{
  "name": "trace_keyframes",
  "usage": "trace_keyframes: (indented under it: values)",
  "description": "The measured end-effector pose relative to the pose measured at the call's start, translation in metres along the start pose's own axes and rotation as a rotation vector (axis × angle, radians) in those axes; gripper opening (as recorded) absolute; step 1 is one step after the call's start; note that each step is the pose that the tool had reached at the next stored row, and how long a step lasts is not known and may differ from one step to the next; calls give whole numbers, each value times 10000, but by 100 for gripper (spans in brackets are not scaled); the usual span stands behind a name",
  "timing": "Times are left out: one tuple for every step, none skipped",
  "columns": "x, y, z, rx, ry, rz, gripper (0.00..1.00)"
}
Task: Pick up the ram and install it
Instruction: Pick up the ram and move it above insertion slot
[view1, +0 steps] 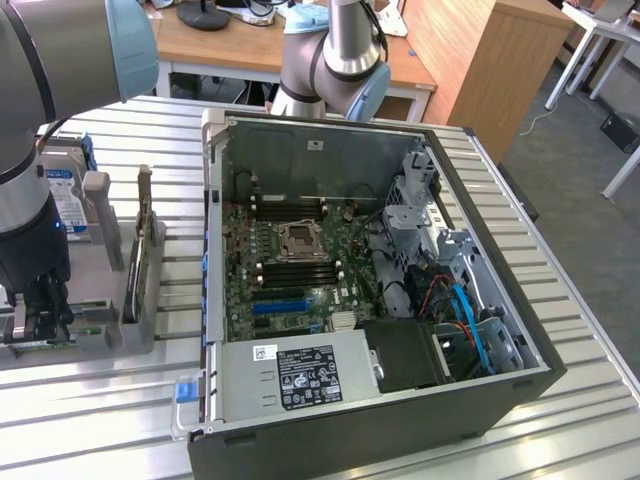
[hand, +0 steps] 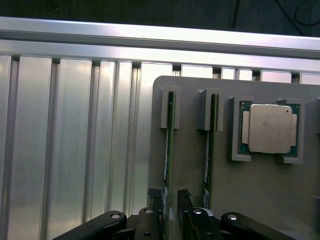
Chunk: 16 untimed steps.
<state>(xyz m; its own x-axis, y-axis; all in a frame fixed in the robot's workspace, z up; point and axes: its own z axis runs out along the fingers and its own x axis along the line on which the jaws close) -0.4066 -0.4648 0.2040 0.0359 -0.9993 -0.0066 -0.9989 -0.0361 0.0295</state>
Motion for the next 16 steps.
trace_keyframes:
  values:
    - [0, 0, 0, 0, 0, 0, 27]
    - [0, 0, 0, 0, -1, 0, 27]
    - [0, 0, 0, 0, 0, 0, 27]
    - [0, 0, 0, 1, 0, 0, 27]
    - [0, 0, 0, 0, 0, 0, 27]
    - [0, 0, 0, 0, 0, 0, 26]
    - [0, 0, 0, 0, 0, 0, 26]
    - [0, 0, 0, 0, 2, 0, 20]
    - [0, 0, 0, -1, 1, 0, 13]
    - [0, 0, 0, 0, 0, 0, 13]
    - [0, 0, 0, -1, 1, 0, 12]
    - [0, 0, 0, -1, 0, 0, 12]
    - [0, 0, 0, -1, 0, 0, 12]
    - [0, 0, 0, 0, 0, 0, 12]
    - [0, 0, 0, 0, 0, 0, 12]
    - [0, 0, 0, 0, 1, 0, 12]
